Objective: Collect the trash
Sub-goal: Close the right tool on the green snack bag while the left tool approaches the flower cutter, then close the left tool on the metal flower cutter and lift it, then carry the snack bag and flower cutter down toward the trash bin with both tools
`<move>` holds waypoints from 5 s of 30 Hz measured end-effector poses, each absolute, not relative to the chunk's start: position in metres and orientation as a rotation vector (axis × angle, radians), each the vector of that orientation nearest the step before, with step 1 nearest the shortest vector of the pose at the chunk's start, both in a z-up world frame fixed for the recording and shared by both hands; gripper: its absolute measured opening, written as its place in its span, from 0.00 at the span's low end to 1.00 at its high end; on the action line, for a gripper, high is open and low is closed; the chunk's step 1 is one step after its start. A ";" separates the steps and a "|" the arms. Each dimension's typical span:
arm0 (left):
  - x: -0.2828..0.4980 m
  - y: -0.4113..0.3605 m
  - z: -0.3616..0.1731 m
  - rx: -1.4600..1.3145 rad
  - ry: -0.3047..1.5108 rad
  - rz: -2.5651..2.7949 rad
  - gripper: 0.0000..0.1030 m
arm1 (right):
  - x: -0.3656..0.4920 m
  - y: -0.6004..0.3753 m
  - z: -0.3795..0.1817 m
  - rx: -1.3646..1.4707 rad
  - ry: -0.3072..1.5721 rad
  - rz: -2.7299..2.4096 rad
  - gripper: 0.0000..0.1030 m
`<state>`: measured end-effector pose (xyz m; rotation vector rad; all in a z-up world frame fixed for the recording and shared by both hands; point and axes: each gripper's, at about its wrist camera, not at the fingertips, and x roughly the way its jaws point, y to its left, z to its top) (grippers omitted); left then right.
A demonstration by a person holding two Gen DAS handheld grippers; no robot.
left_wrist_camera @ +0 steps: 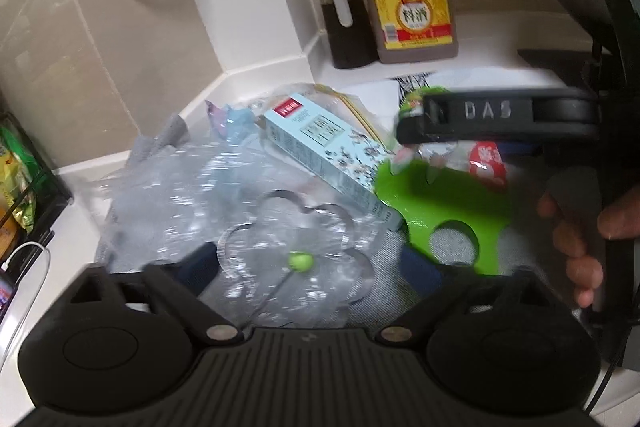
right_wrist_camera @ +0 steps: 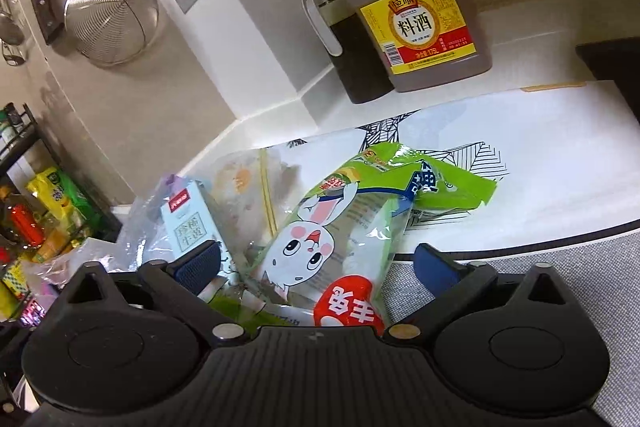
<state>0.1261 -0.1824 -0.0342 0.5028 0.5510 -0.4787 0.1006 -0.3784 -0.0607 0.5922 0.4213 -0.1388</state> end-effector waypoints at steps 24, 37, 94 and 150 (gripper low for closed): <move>0.092 -0.156 -0.026 0.477 0.485 -0.618 0.88 | 0.101 -0.390 -0.073 0.691 0.461 -0.126 0.16; 0.110 -0.185 -0.063 0.656 0.478 -0.571 0.89 | 0.102 -0.389 -0.073 0.685 0.462 -0.121 0.20; -0.016 -0.023 0.010 0.329 0.433 -0.379 0.87 | 0.023 -0.389 -0.024 0.590 0.106 -0.177 0.15; -0.103 0.059 -0.073 0.213 0.644 -0.245 0.87 | -0.092 -0.185 -0.132 0.210 0.862 0.294 0.15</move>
